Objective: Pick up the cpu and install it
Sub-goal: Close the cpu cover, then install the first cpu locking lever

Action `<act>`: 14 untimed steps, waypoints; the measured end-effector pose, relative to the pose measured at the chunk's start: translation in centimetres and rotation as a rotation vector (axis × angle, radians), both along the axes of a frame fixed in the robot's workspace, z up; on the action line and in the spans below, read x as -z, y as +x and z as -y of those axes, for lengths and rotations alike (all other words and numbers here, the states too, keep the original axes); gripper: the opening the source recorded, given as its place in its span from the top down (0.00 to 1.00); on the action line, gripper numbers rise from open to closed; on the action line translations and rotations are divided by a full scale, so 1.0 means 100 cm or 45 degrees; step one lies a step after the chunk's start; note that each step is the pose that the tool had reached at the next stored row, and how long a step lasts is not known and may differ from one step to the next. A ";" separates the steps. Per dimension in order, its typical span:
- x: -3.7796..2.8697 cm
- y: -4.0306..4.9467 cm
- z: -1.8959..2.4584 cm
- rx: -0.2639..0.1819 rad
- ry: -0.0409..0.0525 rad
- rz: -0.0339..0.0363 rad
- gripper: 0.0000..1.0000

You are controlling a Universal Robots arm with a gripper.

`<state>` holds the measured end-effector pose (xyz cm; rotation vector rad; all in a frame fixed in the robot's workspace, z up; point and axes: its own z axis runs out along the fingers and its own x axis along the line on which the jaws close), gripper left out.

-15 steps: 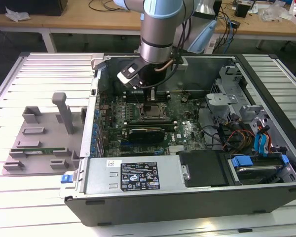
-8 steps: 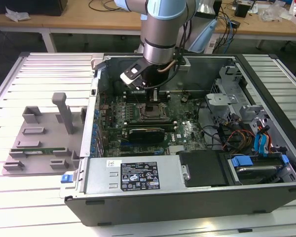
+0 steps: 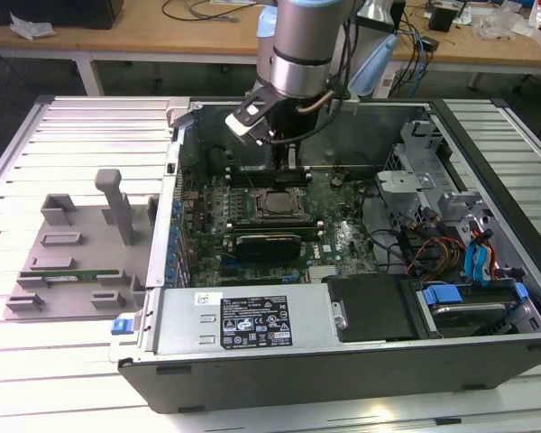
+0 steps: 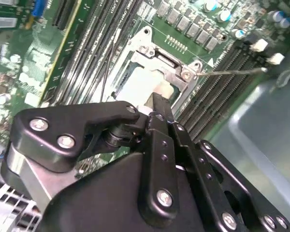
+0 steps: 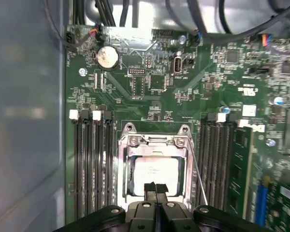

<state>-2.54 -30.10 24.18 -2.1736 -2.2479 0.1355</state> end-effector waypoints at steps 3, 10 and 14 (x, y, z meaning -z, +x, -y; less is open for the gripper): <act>-0.0176 0.0000 0.0000 0.000 0.000 0.0000 0.89; -0.0254 0.0000 0.0000 -0.196 0.000 -0.0002 0.89; -0.0253 0.0000 0.0000 -0.358 0.001 -0.0002 0.89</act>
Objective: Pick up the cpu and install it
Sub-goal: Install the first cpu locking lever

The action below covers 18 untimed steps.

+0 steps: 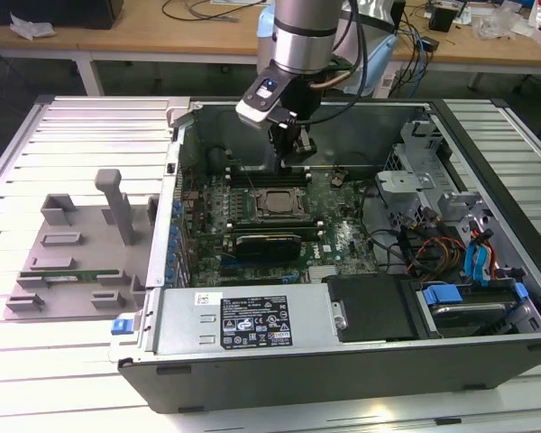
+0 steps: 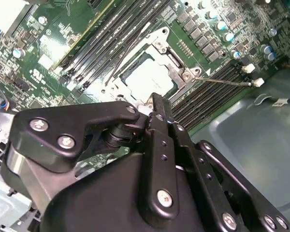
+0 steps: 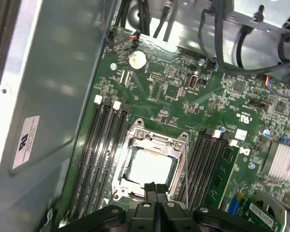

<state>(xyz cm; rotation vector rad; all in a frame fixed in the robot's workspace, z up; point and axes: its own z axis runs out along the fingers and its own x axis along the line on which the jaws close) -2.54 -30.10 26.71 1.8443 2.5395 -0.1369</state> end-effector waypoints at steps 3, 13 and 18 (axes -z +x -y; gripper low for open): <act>0.0000 0.0000 0.0000 -0.056 0.000 0.0000 0.89; 0.0000 0.0000 0.0000 -0.279 0.000 0.0001 0.89; 0.0000 0.0000 0.0000 -0.418 0.000 0.0000 0.89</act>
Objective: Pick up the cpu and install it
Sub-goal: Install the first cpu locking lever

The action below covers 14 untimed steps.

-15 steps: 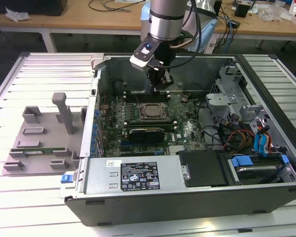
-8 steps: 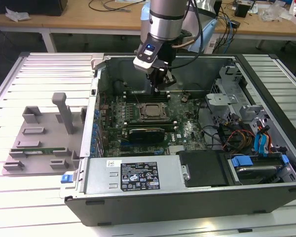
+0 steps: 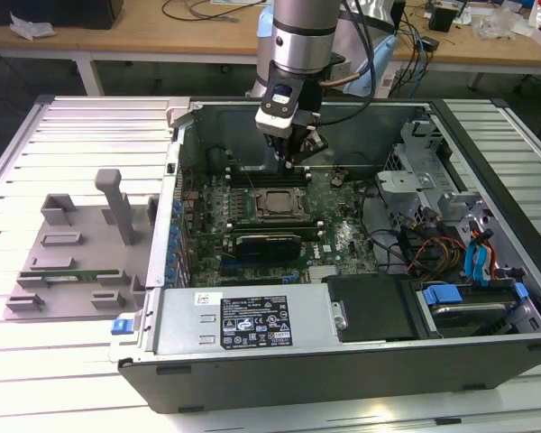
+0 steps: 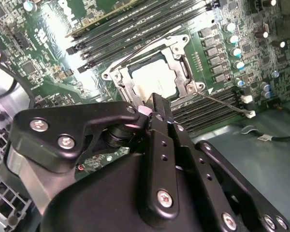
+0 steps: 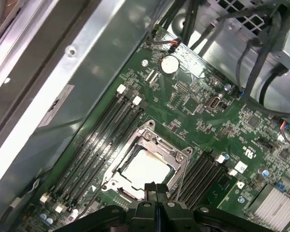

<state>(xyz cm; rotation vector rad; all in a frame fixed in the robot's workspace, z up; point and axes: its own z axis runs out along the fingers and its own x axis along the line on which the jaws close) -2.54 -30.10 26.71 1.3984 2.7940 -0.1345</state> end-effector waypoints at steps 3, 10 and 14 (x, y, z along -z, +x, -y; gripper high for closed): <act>0.0000 0.0000 0.0000 -0.050 0.000 0.0001 0.89; 0.0000 0.0000 0.0000 -0.161 0.000 0.0001 0.89; 0.0000 0.0000 0.0000 -0.246 0.000 0.0001 0.89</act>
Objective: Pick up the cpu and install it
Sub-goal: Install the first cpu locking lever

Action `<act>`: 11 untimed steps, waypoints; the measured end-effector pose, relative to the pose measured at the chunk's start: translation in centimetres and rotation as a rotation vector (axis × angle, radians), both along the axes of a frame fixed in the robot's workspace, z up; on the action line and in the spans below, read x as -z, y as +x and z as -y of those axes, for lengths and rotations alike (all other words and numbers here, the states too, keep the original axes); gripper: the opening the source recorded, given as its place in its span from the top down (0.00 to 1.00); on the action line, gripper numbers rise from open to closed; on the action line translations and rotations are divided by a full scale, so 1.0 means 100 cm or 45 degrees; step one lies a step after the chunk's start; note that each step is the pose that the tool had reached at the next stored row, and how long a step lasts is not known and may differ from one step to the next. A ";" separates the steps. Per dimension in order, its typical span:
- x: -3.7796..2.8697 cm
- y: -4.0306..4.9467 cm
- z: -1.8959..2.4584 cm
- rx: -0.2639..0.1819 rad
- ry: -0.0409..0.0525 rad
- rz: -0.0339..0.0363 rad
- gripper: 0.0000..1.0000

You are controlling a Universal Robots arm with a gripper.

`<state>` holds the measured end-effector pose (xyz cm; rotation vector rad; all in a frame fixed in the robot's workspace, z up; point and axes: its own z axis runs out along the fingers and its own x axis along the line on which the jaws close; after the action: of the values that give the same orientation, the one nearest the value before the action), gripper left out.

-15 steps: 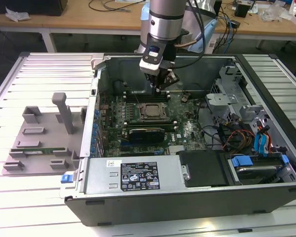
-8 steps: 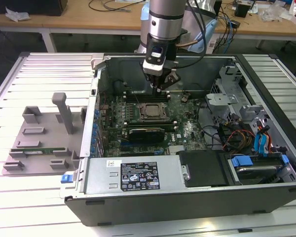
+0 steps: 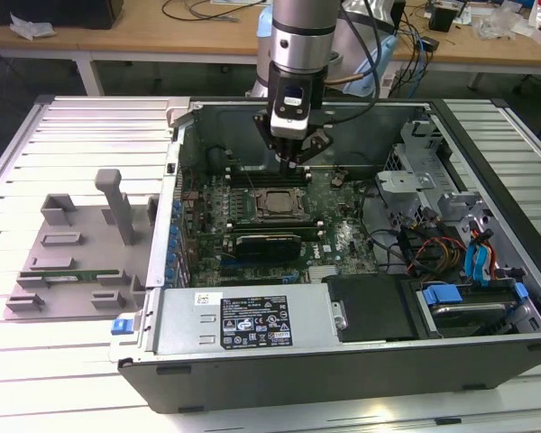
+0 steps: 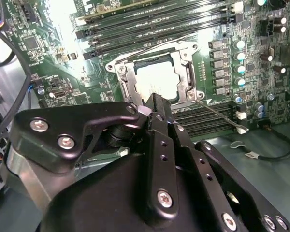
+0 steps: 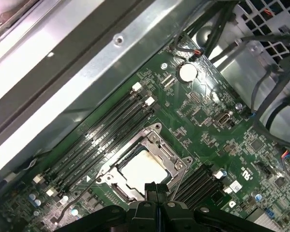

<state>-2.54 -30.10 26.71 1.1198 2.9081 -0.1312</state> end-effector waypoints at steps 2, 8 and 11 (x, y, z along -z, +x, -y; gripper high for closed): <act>0.0000 0.0000 0.0000 -0.041 0.000 -0.0001 0.89; 0.0000 0.0000 0.0000 -0.140 0.000 -0.0001 0.89; 0.0000 0.0000 0.0000 -0.171 0.000 -0.0001 0.89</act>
<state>-2.54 -30.10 26.71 0.9207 2.9714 -0.1285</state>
